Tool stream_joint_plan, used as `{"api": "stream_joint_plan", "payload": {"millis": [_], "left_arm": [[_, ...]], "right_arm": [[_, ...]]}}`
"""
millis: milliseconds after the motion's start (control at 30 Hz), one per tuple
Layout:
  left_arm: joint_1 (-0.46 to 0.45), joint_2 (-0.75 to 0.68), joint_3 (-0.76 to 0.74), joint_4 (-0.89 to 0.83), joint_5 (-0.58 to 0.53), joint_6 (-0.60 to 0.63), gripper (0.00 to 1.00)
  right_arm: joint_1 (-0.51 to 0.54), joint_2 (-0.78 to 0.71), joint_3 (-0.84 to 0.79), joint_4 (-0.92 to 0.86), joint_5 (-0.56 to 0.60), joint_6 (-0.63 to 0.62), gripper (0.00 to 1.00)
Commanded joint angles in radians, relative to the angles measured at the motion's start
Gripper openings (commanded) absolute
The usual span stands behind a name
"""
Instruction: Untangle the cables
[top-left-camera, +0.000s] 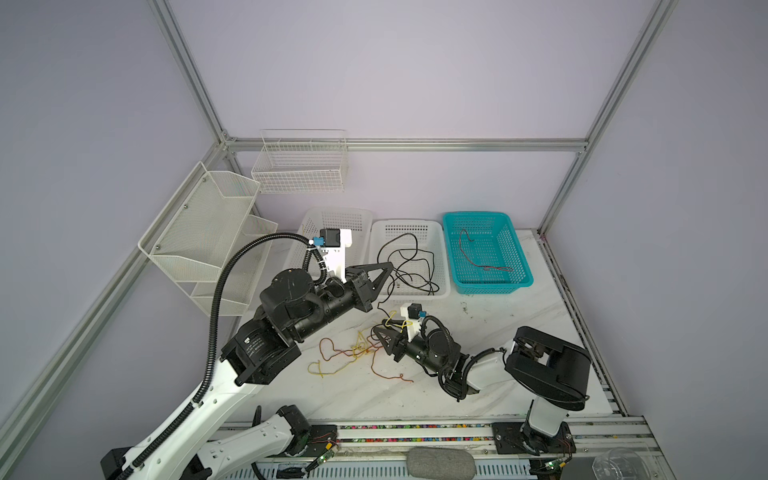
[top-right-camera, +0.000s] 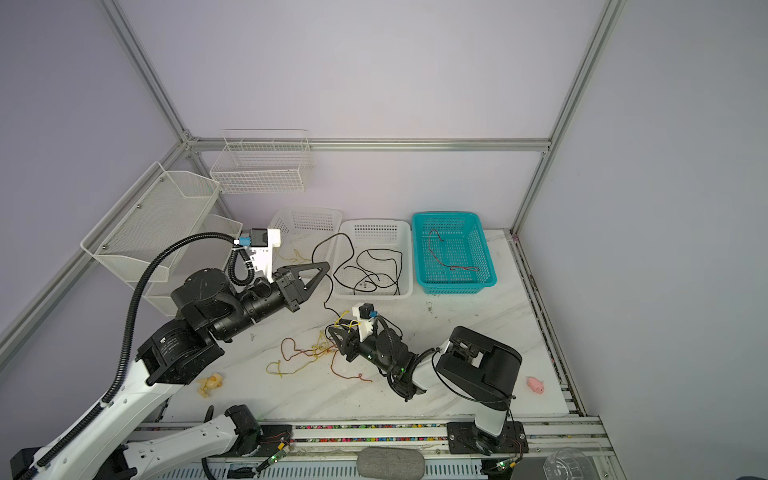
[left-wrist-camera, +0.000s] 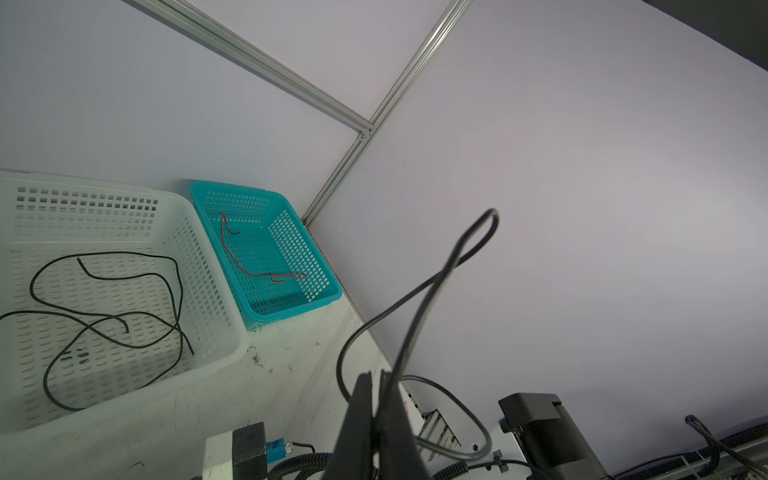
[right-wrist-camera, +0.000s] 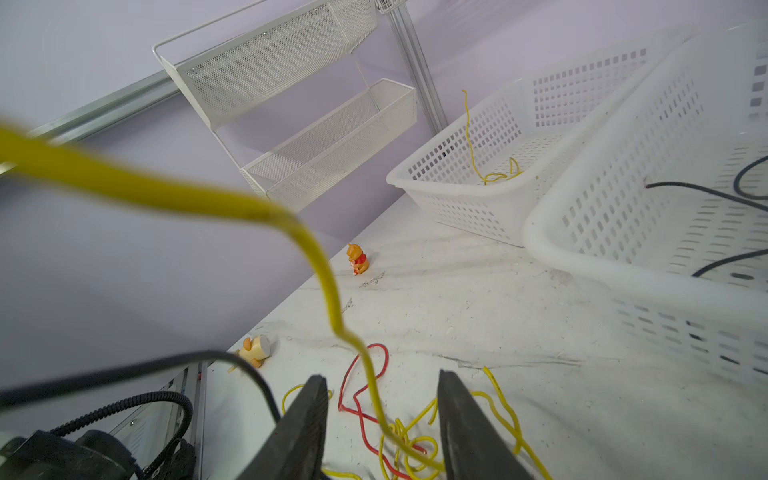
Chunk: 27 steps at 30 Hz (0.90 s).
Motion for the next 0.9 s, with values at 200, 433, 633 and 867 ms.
{"api": "stream_joint_plan", "payload": {"millis": [200,433,633,867], "left_arm": [[-0.003,-0.029,0.059,0.035,0.011,-0.014,0.00],[-0.001,-0.108,0.067,-0.093,-0.102,0.052,0.00],[-0.002,-0.173,0.129,-0.296,-0.286,0.138,0.00],[-0.003,-0.180,0.239,-0.428,-0.411,0.226,0.00]], "right_arm": [[-0.023,0.047,0.074,0.081,0.045,-0.024,0.13],[-0.083,-0.050,-0.060,0.066,0.166,0.116,0.00],[-0.187,-0.216,-0.258,0.051,0.231,0.318,0.00],[-0.243,-0.425,-0.302,-0.290,0.275,0.337,0.00]]}}
